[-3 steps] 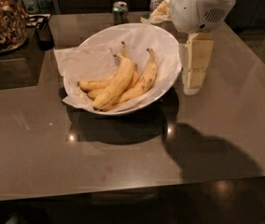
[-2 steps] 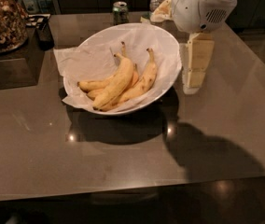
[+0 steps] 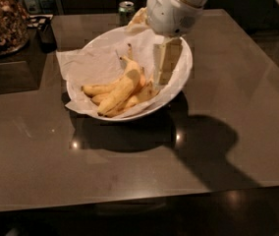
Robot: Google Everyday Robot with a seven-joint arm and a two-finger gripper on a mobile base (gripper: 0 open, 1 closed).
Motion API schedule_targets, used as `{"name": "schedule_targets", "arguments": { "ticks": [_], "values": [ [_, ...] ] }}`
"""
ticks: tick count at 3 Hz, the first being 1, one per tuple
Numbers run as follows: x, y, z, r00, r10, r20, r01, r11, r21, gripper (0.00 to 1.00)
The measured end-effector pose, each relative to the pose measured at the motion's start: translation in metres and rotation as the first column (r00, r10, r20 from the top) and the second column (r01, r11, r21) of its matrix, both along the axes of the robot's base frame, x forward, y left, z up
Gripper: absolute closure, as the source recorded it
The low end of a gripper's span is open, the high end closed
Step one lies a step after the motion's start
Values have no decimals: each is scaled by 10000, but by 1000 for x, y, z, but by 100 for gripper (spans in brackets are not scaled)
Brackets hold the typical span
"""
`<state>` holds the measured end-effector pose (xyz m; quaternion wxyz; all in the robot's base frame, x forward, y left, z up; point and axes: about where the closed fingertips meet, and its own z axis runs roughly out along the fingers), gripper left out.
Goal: Pick banana from white bowl
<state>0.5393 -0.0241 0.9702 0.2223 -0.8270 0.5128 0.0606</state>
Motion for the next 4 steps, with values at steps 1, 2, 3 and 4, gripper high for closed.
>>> {"name": "schedule_targets", "arguments": {
  "ticks": [1, 2, 3, 4],
  "values": [
    [2, 1, 0, 10000, -41, 63, 40, 10000, 42, 42],
    [2, 1, 0, 10000, -40, 68, 40, 10000, 40, 43],
    [16, 30, -13, 9958, 895, 170, -898, 9959, 137, 22],
    [27, 59, -29, 9836, 1794, 164, -1800, 9828, 409, 20]
  ]
}}
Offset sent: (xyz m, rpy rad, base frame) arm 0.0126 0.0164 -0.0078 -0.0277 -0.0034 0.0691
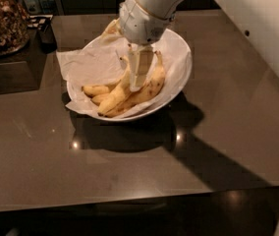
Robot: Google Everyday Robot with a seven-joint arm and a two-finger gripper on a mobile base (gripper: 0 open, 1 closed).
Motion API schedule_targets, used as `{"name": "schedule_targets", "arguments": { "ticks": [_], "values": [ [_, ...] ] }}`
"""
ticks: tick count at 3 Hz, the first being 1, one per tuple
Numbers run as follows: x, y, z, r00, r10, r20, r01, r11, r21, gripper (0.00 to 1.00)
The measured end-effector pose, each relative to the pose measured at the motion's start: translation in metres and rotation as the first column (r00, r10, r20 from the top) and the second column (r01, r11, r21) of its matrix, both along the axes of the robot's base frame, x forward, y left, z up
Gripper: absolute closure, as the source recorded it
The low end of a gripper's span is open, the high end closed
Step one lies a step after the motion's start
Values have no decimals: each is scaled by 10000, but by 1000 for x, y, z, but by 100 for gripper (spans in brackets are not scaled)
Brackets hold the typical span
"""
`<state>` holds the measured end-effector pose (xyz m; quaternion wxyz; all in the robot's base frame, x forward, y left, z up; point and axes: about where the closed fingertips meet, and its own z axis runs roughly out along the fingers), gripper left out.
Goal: Pick banana from white bowl
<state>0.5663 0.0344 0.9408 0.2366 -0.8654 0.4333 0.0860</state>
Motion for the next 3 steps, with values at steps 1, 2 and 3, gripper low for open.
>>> {"name": "schedule_targets", "arguments": {
  "ticks": [1, 2, 3],
  "values": [
    [5, 23, -16, 9978, 655, -90, -652, 9972, 370, 20],
    [2, 39, -33, 9924, 1176, -369, -1151, 9912, 659, 20],
    [-3, 48, -46, 9862, 1528, -634, -1470, 9852, 878, 21]
  ]
}}
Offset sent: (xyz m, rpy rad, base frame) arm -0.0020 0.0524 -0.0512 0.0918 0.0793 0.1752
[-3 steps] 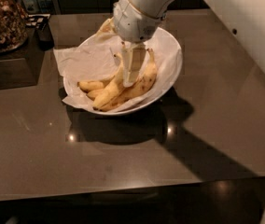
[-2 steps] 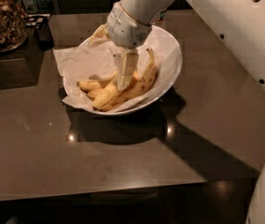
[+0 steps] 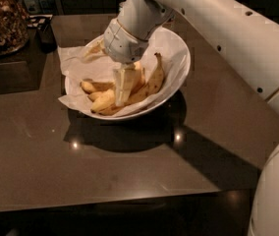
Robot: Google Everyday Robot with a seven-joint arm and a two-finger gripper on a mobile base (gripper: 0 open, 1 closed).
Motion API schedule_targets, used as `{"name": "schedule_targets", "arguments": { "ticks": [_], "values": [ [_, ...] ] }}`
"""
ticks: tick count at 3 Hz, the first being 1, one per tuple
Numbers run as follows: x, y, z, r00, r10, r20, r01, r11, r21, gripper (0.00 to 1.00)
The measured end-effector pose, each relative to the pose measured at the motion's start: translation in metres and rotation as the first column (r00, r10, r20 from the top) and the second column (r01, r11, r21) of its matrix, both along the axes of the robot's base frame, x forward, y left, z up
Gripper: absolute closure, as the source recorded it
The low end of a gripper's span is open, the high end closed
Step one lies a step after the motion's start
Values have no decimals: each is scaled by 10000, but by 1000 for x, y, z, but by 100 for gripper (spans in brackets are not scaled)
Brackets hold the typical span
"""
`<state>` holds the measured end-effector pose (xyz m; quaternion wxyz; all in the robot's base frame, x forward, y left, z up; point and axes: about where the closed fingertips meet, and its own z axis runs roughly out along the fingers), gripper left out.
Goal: Pick banana from white bowl
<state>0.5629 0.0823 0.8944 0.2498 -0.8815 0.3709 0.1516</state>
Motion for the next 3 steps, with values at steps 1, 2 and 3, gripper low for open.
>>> {"name": "schedule_targets", "arguments": {
  "ticks": [1, 2, 3],
  "values": [
    [-4, 5, -8, 9997, 145, -202, -142, 9998, 126, 23],
    [-5, 9, -12, 9995, 187, -244, -180, 9994, 292, 42],
    [-6, 9, -13, 9997, 52, -256, -42, 9992, 401, 65]
  ]
}}
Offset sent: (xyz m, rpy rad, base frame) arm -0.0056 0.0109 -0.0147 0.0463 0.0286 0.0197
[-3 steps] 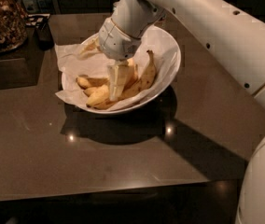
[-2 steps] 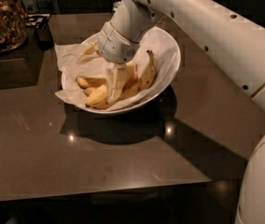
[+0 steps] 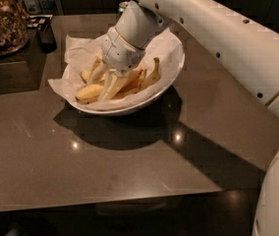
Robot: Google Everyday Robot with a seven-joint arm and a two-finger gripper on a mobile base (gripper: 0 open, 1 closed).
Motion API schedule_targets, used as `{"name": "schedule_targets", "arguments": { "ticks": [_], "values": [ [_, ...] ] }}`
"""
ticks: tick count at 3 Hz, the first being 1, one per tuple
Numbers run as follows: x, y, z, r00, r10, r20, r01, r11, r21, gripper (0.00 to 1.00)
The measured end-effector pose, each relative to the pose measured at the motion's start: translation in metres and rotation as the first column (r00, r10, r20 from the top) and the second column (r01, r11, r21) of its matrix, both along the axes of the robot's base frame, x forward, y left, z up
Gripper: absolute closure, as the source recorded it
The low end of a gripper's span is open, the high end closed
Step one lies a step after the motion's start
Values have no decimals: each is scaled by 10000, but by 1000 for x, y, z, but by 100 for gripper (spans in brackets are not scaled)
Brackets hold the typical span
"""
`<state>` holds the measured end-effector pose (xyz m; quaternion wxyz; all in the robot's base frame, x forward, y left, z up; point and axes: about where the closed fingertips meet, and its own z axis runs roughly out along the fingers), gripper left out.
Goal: Pick banana from white bowl
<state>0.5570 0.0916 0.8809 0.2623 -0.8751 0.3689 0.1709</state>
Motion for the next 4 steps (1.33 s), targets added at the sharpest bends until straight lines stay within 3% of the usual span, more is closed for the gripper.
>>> {"name": "schedule_targets", "arguments": {
  "ticks": [1, 2, 3, 4],
  "values": [
    [-1, -5, 1, 9997, -236, 37, 235, 9997, 28, 89],
    [-2, -23, 12, 9932, -1142, 228, 1145, 9934, -105, 100],
    [-9, -53, 37, 9670, -2397, 866, 2443, 9685, -475, 100],
    [-31, -81, 76, 9217, -3473, 1728, 3573, 9335, -294, 100]
  ]
}}
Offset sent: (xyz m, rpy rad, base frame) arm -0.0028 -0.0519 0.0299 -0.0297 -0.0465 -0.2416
